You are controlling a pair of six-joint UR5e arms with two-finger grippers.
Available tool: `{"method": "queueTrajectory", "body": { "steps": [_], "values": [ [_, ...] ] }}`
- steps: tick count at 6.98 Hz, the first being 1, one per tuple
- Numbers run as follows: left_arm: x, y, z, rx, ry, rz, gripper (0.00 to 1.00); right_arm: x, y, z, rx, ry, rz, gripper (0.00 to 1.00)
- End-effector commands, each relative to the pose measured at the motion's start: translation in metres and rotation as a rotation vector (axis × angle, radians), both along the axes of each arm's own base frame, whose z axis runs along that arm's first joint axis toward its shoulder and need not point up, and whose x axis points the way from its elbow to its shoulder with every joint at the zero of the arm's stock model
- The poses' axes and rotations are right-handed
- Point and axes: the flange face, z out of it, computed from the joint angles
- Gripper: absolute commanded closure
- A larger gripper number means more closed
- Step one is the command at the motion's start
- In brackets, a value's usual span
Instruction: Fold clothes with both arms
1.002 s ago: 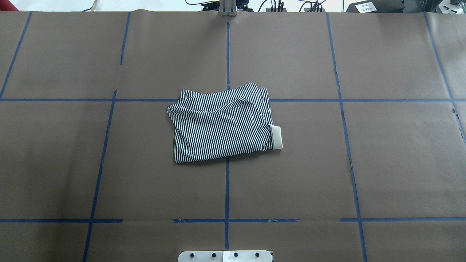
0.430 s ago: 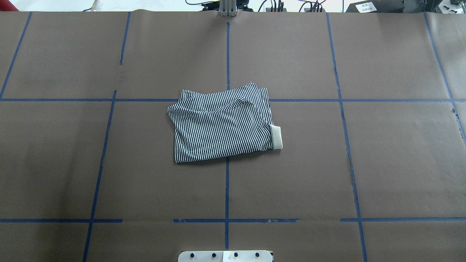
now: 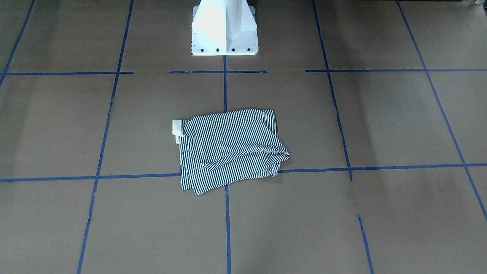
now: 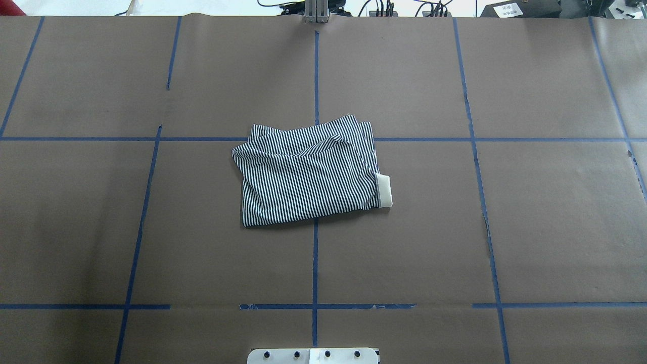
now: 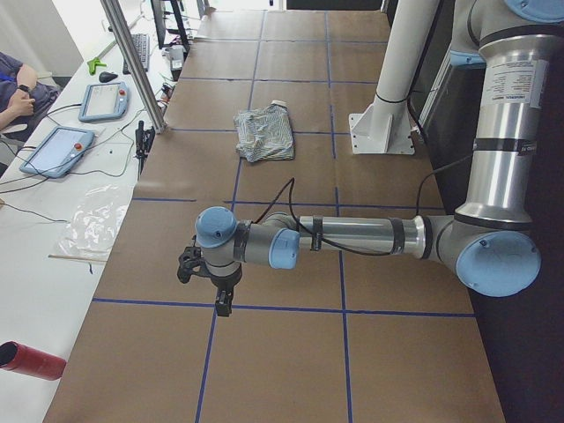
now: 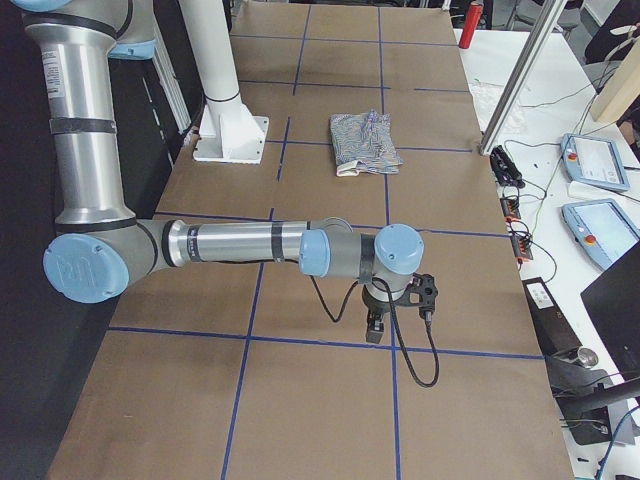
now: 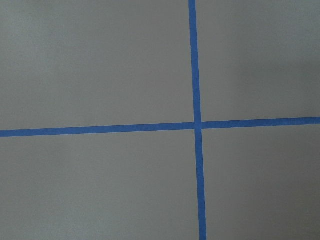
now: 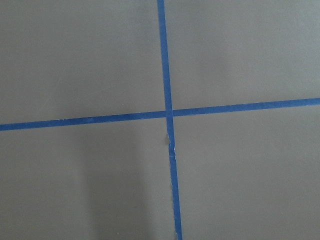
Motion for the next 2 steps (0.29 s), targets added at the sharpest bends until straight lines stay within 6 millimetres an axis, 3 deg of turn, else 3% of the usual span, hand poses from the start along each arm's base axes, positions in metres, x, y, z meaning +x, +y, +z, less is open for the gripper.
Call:
{"method": "queueTrajectory", "body": {
  "steps": [1,2],
  "values": [
    [0.0001,-0.0002,-0.0005,0.0,0.0,0.0,0.0,-0.0001,0.001,-0.0028,0.004,-0.001,0.0,0.0],
    [0.0001,-0.0002,-0.0005,0.0,0.0,0.0,0.0,-0.0001,0.0023,-0.0013,0.003,-0.001,0.0,0.0]
  ]
}}
